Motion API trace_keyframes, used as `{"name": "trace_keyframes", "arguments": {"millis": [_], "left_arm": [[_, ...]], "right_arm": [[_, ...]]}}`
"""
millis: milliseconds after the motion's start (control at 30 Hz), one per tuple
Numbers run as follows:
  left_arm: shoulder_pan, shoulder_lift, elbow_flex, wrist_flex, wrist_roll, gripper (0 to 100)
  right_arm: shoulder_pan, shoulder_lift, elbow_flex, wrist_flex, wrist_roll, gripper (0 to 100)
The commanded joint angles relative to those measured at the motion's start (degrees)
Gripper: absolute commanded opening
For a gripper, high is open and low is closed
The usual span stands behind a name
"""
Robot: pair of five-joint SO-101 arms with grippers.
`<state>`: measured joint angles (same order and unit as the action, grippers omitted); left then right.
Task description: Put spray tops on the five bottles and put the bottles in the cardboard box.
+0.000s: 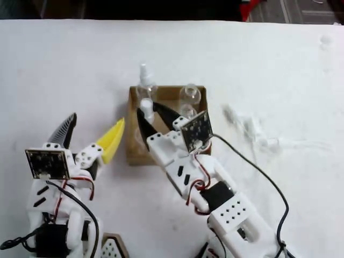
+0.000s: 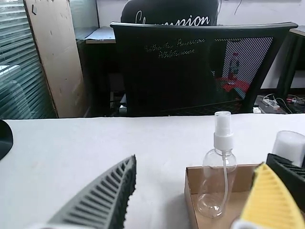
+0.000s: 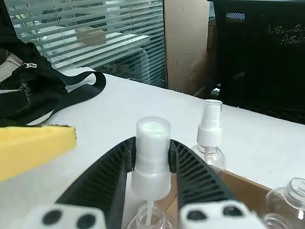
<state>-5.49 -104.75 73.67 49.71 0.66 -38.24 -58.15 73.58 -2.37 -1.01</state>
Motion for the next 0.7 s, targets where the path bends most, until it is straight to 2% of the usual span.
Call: {"name": "trace_keyframes", "arguments": {"millis": [0, 400, 667], "left_arm": [[-0.4, -0.2, -0.2, -1.5, 0.4, 37], [-0.4, -0.2, -0.2, -1.5, 0.4, 37], [-0.4, -0.2, -0.2, -1.5, 0.4, 37]], "right_arm": [[-1.2, 0.2, 0.2, -1.5, 0.9, 1.5], [-3.0, 0.3, 2.9, -1.5, 0.9, 1.5], [-3.0, 0.0, 8.4, -8.6, 1.3, 1.5]]}}
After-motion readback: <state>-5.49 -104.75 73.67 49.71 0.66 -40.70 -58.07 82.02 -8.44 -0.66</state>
